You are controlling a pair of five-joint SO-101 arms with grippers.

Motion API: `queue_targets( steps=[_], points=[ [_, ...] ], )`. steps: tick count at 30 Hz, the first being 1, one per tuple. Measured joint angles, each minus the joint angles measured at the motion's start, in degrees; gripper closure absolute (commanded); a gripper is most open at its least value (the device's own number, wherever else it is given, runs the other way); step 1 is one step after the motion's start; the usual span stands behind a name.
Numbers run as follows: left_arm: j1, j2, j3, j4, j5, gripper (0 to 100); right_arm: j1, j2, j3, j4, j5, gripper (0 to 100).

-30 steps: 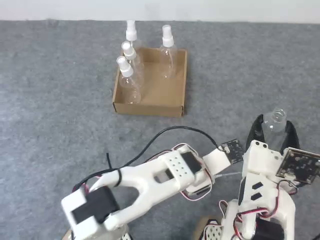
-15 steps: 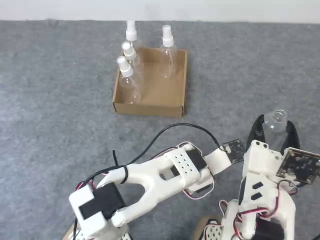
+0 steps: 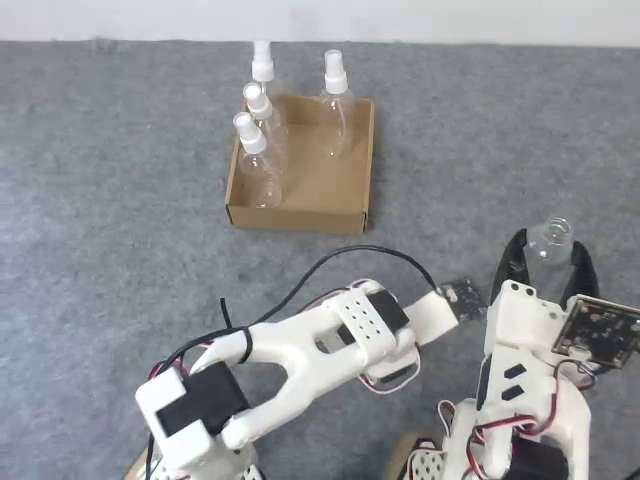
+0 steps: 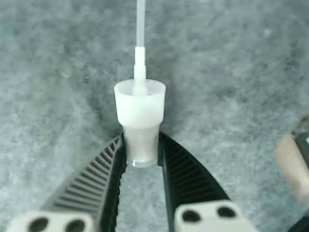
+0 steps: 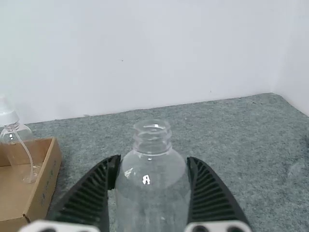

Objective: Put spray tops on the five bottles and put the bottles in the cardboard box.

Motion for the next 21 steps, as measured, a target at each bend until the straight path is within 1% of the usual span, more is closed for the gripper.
queue_targets(
  steps=[3,6,14,21],
  points=[
    [-0.7,-0.6,0.0,0.4,0.0,99,0.0,0.0,0.0,0.0,0.0,96.5],
    [-1.8,-4.0,1.0,0.9,0.1,99,0.0,0.0,0.0,0.0,0.0,96.5],
    [-10.4,-14.9,2.8,1.1,0.2,99,0.0,0.0,0.0,0.0,0.0,96.5],
    [-11.6,-20.0,4.6,1.1,0.3,99,0.0,0.0,0.0,0.0,0.0,96.5]
  ],
)
